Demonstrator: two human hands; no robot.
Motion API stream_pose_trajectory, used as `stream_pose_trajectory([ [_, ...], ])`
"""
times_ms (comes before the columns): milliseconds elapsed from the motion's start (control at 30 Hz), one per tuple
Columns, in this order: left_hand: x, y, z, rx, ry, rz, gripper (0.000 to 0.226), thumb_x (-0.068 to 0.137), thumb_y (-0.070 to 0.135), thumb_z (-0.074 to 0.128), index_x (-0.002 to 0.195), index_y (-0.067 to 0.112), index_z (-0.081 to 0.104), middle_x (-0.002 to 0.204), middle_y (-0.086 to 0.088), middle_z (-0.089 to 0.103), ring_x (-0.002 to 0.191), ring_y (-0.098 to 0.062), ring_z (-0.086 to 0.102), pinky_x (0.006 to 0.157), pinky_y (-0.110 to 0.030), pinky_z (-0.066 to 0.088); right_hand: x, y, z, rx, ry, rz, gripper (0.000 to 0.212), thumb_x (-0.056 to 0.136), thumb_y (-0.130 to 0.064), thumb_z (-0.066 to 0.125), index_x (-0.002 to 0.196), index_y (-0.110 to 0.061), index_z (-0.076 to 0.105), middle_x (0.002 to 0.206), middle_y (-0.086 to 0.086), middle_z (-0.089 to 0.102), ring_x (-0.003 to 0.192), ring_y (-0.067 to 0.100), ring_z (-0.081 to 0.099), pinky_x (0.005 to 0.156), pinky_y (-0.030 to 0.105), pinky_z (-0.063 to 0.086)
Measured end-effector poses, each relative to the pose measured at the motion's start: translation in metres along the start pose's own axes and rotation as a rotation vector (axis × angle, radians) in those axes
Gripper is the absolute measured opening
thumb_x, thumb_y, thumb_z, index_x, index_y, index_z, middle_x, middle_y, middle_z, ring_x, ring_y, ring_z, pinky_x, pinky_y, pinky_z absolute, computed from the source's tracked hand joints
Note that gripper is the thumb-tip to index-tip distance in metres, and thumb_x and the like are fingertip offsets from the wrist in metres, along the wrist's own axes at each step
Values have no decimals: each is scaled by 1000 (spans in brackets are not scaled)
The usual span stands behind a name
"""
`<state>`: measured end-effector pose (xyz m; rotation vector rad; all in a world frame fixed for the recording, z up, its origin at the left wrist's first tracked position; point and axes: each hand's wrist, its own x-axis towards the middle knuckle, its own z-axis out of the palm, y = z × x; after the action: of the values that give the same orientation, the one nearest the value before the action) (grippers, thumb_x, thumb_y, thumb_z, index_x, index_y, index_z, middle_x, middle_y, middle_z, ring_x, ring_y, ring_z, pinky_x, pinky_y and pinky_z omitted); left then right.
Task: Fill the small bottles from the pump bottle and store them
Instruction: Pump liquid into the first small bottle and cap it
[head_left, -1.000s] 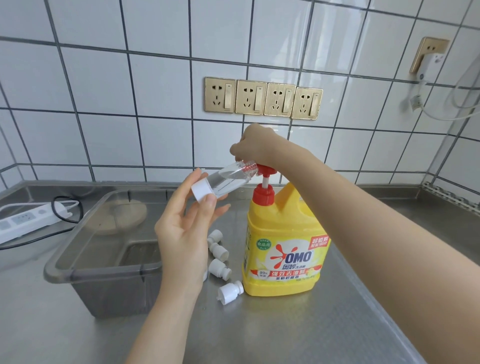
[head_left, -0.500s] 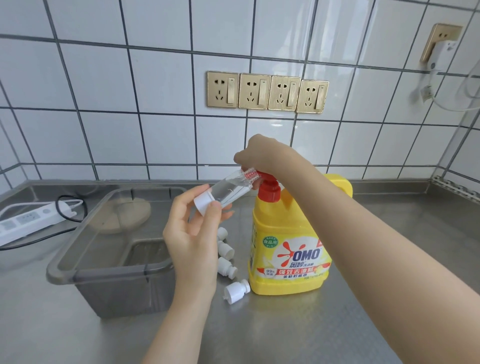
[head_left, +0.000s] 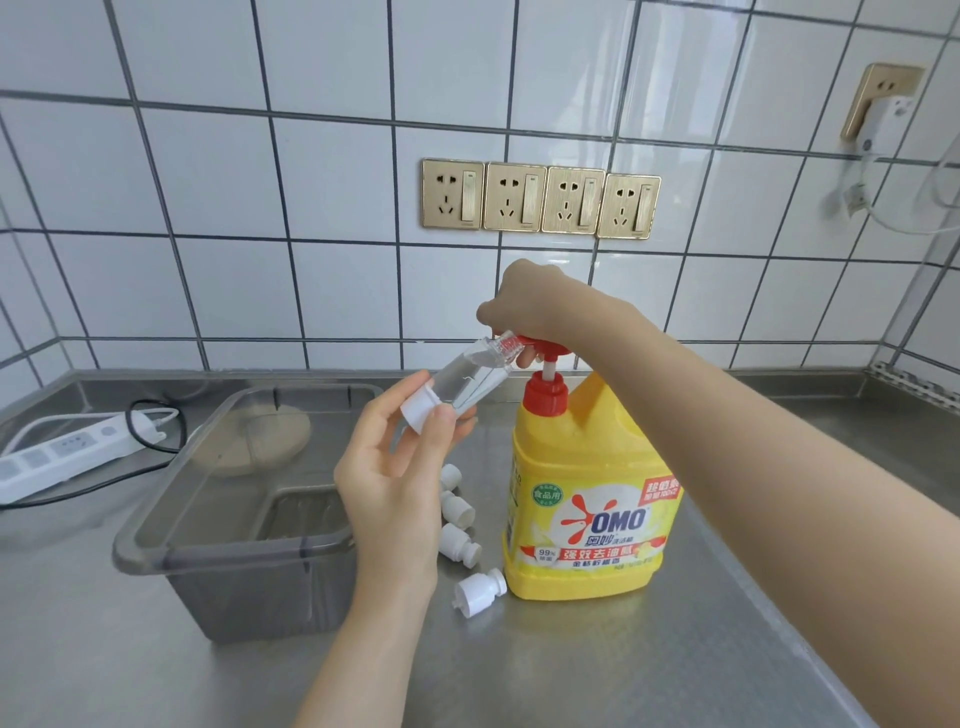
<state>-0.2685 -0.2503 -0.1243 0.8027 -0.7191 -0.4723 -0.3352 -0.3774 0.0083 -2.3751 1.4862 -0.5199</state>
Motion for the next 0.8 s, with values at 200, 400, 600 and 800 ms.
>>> stream_pose_trajectory([
  [200, 1, -1, 0, -2, -8, 3, 23, 87, 4, 65, 109, 12, 68, 107, -6, 73, 93, -23, 74, 80, -27, 57, -2, -1, 0, -9, -12, -15, 18, 88, -11, 46, 72, -4, 50, 51, 8, 59, 32, 18, 58, 41, 23, 49],
  [400, 0, -5, -1, 38, -33, 7, 24, 89, -1, 64, 111, 8, 65, 101, -1, 75, 89, -20, 75, 83, -33, 59, 0, 0, 3, -28, -16, 39, 18, 90, -14, 44, 74, -6, 50, 56, 7, 58, 34, 19, 56, 41, 17, 43],
  [600, 1, -10, -3, 31, -24, -4, 24, 86, -1, 68, 109, 5, 61, 95, 5, 75, 87, -17, 75, 85, -39, 57, 0, 2, 14, -82, -31, 59, 20, 90, -17, 46, 72, -12, 46, 64, 4, 56, 42, 18, 51, 46, 19, 33],
  [800, -5, -15, 2, -24, -25, -51, 19, 88, -7, 61, 100, 8, 59, 99, -3, 73, 84, -16, 75, 80, -32, 57, 2, 5, 19, -115, -12, 56, 26, 92, -21, 50, 68, -13, 42, 64, 2, 49, 50, 15, 44, 46, 21, 28],
])
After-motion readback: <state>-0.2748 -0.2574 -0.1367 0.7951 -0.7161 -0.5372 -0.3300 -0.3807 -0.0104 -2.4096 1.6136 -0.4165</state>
